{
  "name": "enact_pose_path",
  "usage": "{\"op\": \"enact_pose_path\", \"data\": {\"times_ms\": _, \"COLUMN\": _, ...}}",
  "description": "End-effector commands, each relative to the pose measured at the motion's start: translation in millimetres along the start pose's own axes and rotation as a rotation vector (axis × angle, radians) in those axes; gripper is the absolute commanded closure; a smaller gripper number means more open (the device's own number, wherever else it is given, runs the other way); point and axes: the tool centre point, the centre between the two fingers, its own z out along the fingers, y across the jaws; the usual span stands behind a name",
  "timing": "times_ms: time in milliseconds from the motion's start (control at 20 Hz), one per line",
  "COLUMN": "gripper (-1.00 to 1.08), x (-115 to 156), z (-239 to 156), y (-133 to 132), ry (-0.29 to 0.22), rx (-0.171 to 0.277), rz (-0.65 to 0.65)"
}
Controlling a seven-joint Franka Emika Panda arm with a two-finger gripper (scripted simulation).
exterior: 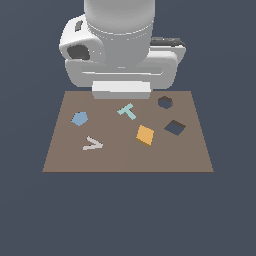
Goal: Insert a designated object into the corresponding slot on a board.
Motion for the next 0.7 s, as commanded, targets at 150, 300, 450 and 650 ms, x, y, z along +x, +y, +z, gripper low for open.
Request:
{"op": "enact_pose_path", "data": {"times_ms": 150, "gripper": -0.92, "x": 1, "z": 2, "y": -1, "ry": 0.001, "rx": 0.000, "rz": 0.005}}
{"op": "enact_pose_path", "data": {"times_ms": 300, "gripper": -0.92, "x": 3, "z": 8, "y": -5, "ry": 0.003, "rx": 0.001, "rz": 0.019}}
{"op": "enact_pose_path", "data": {"times_ms": 450, "gripper": -0.92, "x": 7, "z": 17, "y": -11, "ry": 0.007, "rx": 0.002, "rz": 0.042}}
{"op": "enact_pose_path", "data": {"times_ms": 650, "gripper": -0.92, "x": 15, "z": 36, "y": -23, "ry": 0.015, "rx": 0.005, "rz": 0.088}}
